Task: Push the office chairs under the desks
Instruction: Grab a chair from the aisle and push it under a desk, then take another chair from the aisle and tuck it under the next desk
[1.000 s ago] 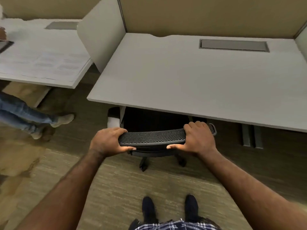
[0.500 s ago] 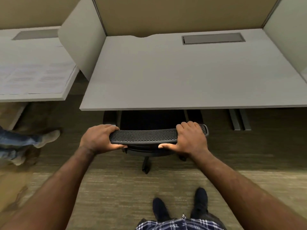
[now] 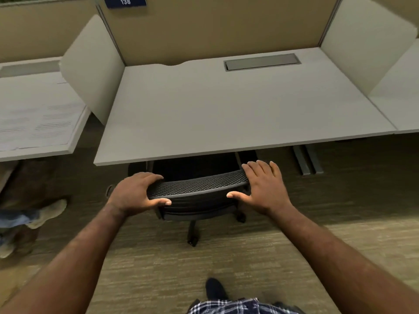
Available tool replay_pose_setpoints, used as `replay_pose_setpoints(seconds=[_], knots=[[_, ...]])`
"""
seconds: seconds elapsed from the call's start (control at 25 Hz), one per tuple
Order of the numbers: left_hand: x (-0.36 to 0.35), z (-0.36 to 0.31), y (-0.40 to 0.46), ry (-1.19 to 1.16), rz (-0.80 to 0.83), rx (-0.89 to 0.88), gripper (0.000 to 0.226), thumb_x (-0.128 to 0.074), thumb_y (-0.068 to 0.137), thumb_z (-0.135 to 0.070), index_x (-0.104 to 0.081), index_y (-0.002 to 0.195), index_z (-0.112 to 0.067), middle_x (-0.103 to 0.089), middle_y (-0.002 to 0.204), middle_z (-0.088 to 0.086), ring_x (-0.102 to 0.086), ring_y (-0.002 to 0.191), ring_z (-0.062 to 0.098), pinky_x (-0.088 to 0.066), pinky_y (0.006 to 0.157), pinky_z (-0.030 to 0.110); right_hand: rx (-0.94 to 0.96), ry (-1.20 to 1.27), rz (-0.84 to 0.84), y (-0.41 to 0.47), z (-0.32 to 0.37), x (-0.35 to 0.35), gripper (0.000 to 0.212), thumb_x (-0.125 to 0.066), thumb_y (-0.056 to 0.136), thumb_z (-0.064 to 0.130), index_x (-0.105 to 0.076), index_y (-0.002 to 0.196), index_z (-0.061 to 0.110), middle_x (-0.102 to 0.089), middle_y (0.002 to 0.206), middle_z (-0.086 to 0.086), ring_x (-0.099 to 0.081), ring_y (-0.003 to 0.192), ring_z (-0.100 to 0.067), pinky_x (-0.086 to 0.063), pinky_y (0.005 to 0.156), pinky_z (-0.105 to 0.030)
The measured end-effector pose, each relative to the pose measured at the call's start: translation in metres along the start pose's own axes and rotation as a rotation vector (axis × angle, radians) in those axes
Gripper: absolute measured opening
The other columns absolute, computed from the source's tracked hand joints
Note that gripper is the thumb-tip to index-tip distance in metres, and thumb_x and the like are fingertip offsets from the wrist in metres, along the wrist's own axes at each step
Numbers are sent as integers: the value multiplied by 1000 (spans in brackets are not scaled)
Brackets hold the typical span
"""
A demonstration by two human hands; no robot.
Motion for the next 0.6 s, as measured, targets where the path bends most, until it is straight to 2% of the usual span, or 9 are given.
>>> replay_pose_setpoints(seconds=[0.12, 0.24, 0.36, 0.6], knots=[[8, -63, 26, -37, -28, -120, 103, -41, 66, -94, -55, 137, -21, -60, 134, 3, -54, 121, 21, -43, 101, 38, -83, 15, -2, -28, -45, 5, 114, 2, 72, 94, -27, 153, 19, -31, 158, -7, -22, 146, -26, -11, 119, -55], [13, -146, 54, -64, -72, -257, 102, -44, 68, -93, -55, 137, -19, -57, 137, 5, -53, 125, 24, -42, 104, 40, -171, 18, 4, -70, -100, 6, 113, 1, 72, 94, -26, 154, 20, -30, 159, -6, -22, 146, -25, -12, 119, -54], [3, -235, 74, -69, -81, -385, 101, -50, 69, -89, -54, 139, -16, -52, 143, 8, -50, 129, 29, -43, 105, 49, -257, 41, 14, -125, -162, 4, 113, 0, 72, 94, -27, 154, 21, -31, 158, -6, -23, 146, -25, -14, 119, -54], [-66, -442, 85, 10, 0, -622, 99, -38, 73, -92, -43, 146, -26, -43, 151, 2, -37, 139, 23, -24, 112, 41, -479, 48, 44, -269, -304, -8, 113, 4, 70, 92, -25, 154, 22, -28, 160, -5, -23, 146, -24, -14, 118, -51]])
Point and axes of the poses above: each hand's wrist, its own y-axis towards the middle knuckle, its own x-axis out of the back of the hand, z = x × y, the point moved 10 cm from there along y, towards the middle knuckle
